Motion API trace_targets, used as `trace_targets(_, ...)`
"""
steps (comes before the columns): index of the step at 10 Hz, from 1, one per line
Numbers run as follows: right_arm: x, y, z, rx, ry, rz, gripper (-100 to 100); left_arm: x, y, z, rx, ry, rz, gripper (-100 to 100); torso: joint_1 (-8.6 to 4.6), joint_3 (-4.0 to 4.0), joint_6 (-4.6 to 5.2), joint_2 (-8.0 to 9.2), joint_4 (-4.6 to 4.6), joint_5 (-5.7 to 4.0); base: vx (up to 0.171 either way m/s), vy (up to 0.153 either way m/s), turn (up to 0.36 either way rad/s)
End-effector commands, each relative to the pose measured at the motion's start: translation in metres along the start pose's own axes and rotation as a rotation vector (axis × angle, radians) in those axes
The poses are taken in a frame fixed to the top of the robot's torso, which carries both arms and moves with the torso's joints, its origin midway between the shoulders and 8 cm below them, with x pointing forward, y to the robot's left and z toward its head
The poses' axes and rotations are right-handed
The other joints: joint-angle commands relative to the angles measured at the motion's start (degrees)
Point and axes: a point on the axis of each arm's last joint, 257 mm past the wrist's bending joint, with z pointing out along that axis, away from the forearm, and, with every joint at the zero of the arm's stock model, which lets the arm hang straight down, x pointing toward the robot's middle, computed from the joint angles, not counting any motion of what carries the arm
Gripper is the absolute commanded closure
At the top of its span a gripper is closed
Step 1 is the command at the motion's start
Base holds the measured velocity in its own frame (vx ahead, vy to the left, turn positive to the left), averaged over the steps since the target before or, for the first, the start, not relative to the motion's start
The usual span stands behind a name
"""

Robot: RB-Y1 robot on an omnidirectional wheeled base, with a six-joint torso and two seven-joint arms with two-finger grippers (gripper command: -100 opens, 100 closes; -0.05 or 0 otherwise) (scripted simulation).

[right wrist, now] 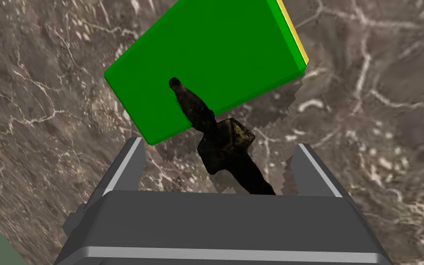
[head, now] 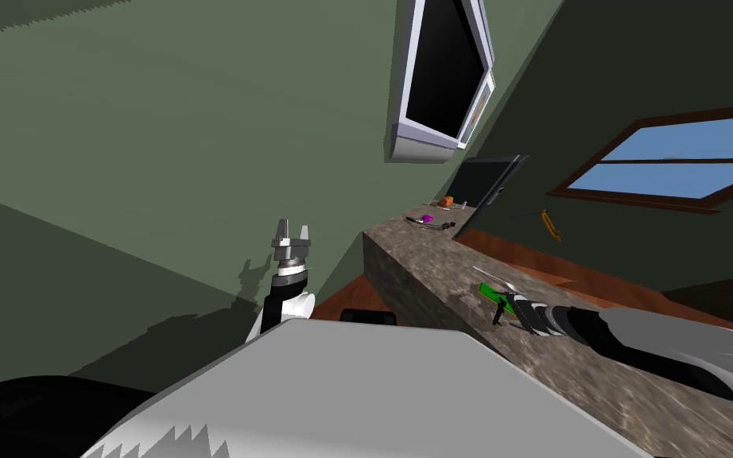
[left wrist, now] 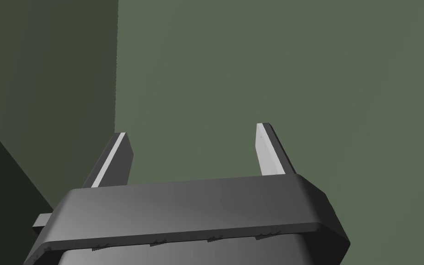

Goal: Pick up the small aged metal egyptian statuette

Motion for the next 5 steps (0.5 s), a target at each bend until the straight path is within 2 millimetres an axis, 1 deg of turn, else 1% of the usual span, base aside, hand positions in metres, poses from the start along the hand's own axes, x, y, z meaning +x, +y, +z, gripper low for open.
trace_targets(1, 0.0, 0.0, 0.0, 0.0, 0.0, 0.0, 0, 0.0, 0.0, 0.0, 0.0, 0.0, 0.0, 0, 0.0, 0.0, 0.0, 0.0, 0.0, 0.0, 0.0, 0.0, 0.0)
trace_targets(2, 0.004, 0.011, 0.005, -0.001, 0.014, 0.031, -100, 0.0, 0.0, 0.0, 0.0, 0.0, 0.0, 0, -0.05, 0.04, 0.0, 0.07, 0.02, -0.02, -0.028, -0.003, 0.218)
trace_targets(3, 0.006, 0.017, 0.007, -0.003, 0.021, 0.046, -100, 0.0, 0.0, 0.0, 0.0, 0.0, 0.0, 0, -0.09, 0.09, -0.05, 0.16, 0.03, -0.04, -0.048, -0.032, 0.278)
trace_targets(4, 0.006, 0.017, 0.007, -0.003, 0.021, 0.046, -100, 0.0, 0.0, 0.0, 0.0, 0.0, 0.0, 0, -0.19, 0.13, -0.04, 0.23, 0.05, -0.05, -0.032, -0.033, 0.067)
trace_targets(5, 0.01, 0.029, 0.012, -0.006, 0.034, 0.076, -100, 0.0, 0.0, 0.0, 0.0, 0.0, 0.0, 0, -0.22, 0.14, 0.05, 0.24, 0.05, -0.06, -0.032, -0.025, 0.172)
